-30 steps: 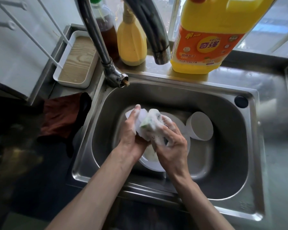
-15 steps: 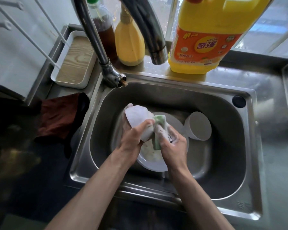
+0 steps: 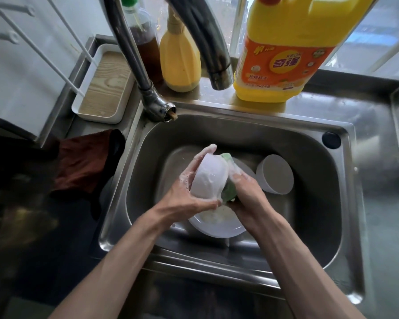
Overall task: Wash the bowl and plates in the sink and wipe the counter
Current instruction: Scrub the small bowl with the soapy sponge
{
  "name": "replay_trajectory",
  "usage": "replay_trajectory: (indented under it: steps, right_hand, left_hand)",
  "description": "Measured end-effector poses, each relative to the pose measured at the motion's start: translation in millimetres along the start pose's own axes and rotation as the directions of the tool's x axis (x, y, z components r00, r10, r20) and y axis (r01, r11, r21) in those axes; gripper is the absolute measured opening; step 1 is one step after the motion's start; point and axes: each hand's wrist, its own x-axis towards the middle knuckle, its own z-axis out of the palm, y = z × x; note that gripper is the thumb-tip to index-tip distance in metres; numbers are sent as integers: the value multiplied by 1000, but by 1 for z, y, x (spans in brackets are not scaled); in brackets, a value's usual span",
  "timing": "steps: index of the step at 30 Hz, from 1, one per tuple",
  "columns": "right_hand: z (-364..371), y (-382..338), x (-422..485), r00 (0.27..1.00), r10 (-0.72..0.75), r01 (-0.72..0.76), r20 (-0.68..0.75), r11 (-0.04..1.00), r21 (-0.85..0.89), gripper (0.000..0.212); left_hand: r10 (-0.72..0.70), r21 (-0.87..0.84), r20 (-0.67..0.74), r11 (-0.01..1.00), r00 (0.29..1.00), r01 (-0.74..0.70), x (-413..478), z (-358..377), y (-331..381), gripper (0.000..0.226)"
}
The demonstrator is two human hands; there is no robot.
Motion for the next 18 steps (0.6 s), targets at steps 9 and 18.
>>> replay_trajectory:
  steps: [9, 18]
  right_hand:
    - [12, 3, -10, 956, -290, 283, -44, 951, -125, 20]
    - [10, 11, -16, 645, -732, 692, 219, 437, -575, 34]
  left_hand:
    - [-18, 202, -402, 973, 915, 108, -5, 16, -21, 32]
    - [-50, 387, -366, 900, 929, 200, -10, 3, -34, 35]
